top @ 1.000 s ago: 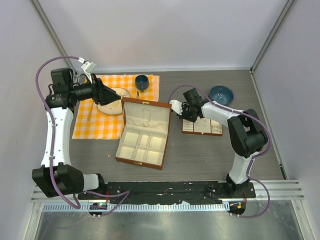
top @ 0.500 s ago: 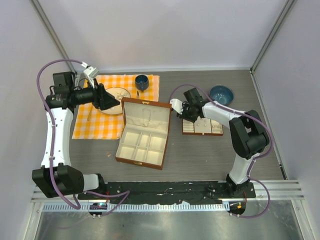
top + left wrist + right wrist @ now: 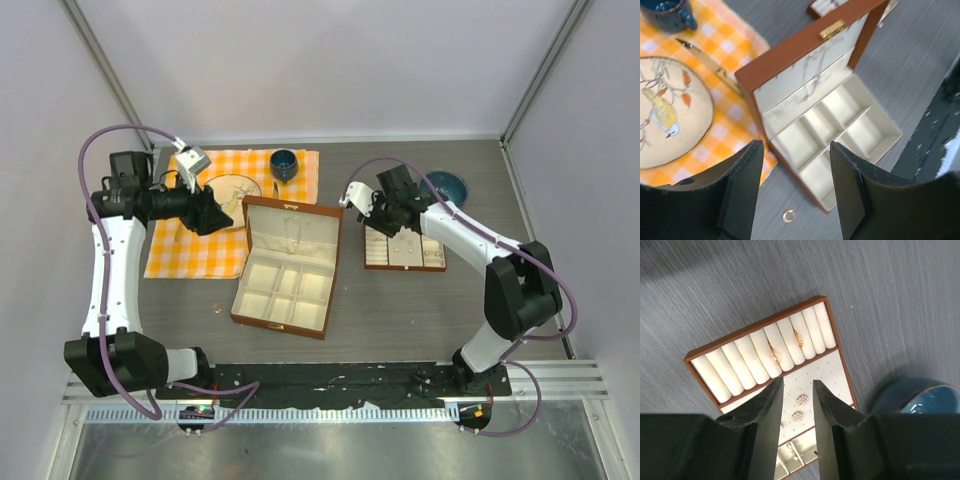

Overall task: Organize the mixed jewelry
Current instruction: Place the jewelry in the compartment layer, then pick up the jewelry from the center of the board.

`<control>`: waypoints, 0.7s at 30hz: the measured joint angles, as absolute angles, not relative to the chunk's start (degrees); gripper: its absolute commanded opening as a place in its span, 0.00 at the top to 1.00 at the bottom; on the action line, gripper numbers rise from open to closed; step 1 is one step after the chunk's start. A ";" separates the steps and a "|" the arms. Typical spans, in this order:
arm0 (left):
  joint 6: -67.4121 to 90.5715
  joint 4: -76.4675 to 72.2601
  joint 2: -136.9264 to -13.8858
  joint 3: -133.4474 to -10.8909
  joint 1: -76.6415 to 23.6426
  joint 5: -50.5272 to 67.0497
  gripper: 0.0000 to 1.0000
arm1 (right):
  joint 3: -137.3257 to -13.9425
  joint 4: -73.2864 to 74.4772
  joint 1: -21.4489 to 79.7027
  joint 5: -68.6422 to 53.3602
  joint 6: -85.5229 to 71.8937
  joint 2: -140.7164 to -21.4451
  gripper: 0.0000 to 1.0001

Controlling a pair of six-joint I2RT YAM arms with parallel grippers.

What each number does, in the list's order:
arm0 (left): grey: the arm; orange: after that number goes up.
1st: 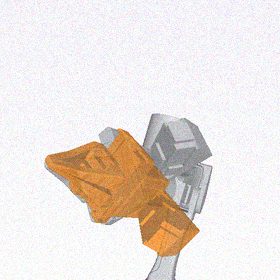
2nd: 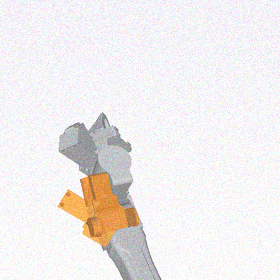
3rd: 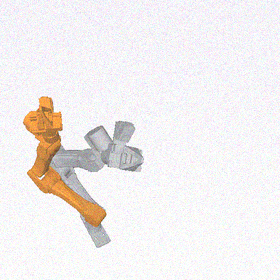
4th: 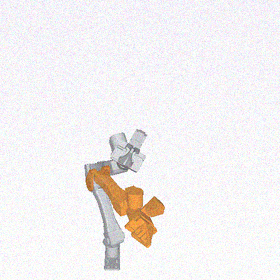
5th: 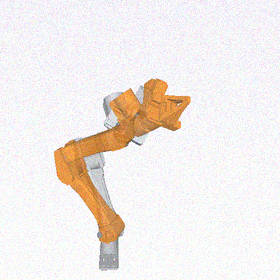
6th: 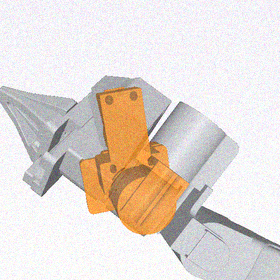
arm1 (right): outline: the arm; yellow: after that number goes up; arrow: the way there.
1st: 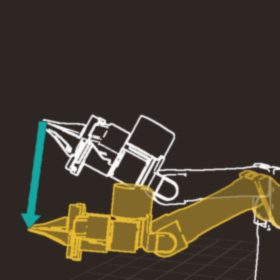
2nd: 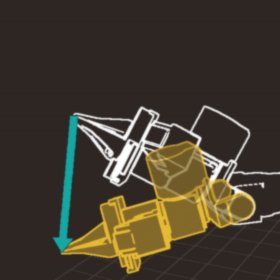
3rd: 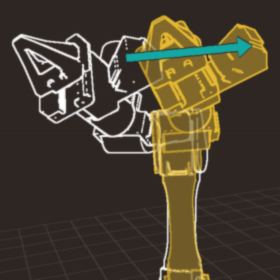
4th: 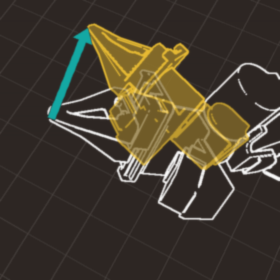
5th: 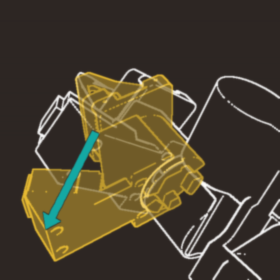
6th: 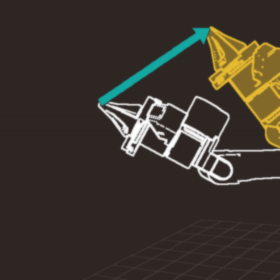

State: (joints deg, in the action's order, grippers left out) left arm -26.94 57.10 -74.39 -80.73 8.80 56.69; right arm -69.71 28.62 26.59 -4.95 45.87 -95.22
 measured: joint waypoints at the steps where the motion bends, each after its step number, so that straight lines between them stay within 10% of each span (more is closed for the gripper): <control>1: -29.58 58.37 -74.48 -80.71 8.95 55.59 0.40 | -69.71 28.97 26.59 -4.75 45.28 -94.17 0.64; 21: -55.02 59.00 -77.67 -51.48 14.90 35.59 0.41 | -63.90 31.57 26.59 -2.17 37.54 -82.76 0.59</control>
